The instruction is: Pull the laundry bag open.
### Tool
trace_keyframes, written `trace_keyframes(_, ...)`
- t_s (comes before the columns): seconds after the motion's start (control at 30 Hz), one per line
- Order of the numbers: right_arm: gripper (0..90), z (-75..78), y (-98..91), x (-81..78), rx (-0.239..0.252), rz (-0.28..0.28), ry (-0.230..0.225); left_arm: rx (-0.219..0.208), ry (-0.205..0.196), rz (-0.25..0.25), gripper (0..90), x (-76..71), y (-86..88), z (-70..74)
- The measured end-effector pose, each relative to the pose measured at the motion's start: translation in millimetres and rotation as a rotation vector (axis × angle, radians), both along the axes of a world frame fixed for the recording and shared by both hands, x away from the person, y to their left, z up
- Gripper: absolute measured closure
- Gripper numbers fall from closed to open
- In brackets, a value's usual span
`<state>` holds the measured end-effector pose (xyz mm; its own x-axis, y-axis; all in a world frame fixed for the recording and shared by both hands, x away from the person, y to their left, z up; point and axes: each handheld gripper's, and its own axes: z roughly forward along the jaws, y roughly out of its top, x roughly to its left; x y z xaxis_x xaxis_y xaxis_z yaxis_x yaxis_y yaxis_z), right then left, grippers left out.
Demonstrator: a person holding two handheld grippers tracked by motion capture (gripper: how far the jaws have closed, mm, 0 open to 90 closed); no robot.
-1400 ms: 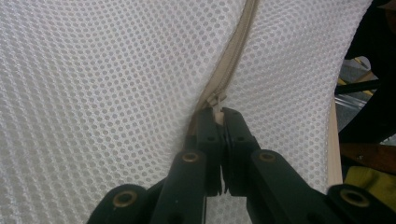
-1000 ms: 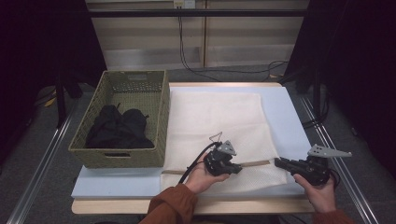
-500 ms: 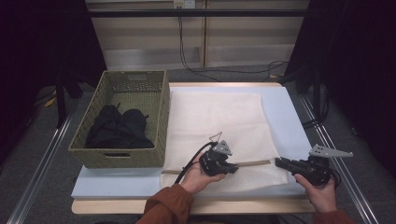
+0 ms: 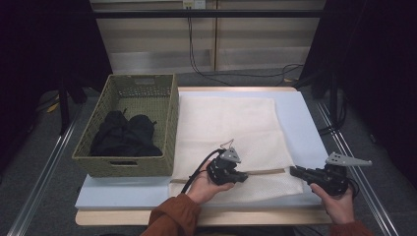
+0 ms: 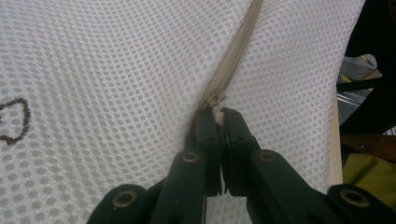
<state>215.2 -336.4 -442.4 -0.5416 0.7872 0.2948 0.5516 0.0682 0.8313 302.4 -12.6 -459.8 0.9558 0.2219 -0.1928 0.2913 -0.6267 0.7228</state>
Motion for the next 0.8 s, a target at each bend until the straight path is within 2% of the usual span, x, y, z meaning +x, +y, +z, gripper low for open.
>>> trace_keyframes(0.2, 84.9, 0.0, 0.1, 0.1, 0.000, -0.002, -0.001, 0.004, 0.000, -0.006, 87.2, 0.0, 0.1, -0.3)
trace_keyframes(0.27, 84.9, -0.1, 0.3, 0.2, -0.003, -0.002, -0.001, -0.013, -0.001, 0.002, 87.2, -0.3, -0.8, -2.2)
trace_keyframes(0.3, 84.9, -0.1, 0.4, 0.0, -0.003, -0.005, -0.001, 0.019, -0.003, 0.005, 87.2, 0.1, -0.7, -1.7)
trace_keyframes(0.43, 84.9, -0.1, -0.3, 0.0, -0.006, -0.005, -0.003, -0.012, 0.000, 0.001, 87.2, 0.4, 1.0, -4.6)
trace_keyframes(0.47, 84.9, -0.1, -0.1, -0.1, -0.006, -0.003, -0.001, 0.016, 0.002, 0.007, 87.2, -0.1, 1.4, -2.6)
trace_keyframes(0.5, 84.9, -0.1, -0.1, 0.1, -0.010, -0.005, -0.004, -0.006, 0.008, 0.010, 87.2, -0.4, 1.6, -4.1)
trace_keyframes(0.57, 84.9, 0.0, -0.3, 0.1, -0.006, -0.007, -0.004, 0.003, -0.002, 0.005, 87.2, 0.4, 4.5, -2.8)
trace_keyframes(0.6, 84.9, 0.0, -0.4, 0.1, -0.006, -0.005, -0.005, -0.015, 0.001, 0.019, 87.2, -0.6, 4.7, -3.4)
trace_keyframes(0.7, 84.9, 0.1, -0.6, -0.2, -0.003, -0.008, -0.003, -0.009, 0.004, 0.024, 87.2, -1.9, 6.2, -2.0)
trace_keyframes(0.73, 84.9, 0.2, -0.5, 0.0, -0.006, -0.005, -0.004, 0.020, -0.003, 0.009, 87.2, -1.0, 7.9, 0.5)
trace_keyframes(0.77, 84.9, 0.2, 0.0, -0.2, -0.006, -0.011, -0.007, 0.004, 0.000, 0.018, 87.2, -1.5, 7.8, 0.0)
trace_keyframes(0.8, 84.9, 0.4, -0.2, -0.1, -0.006, -0.009, -0.007, 0.007, -0.012, 0.012, 87.2, -0.6, 8.8, -0.1)
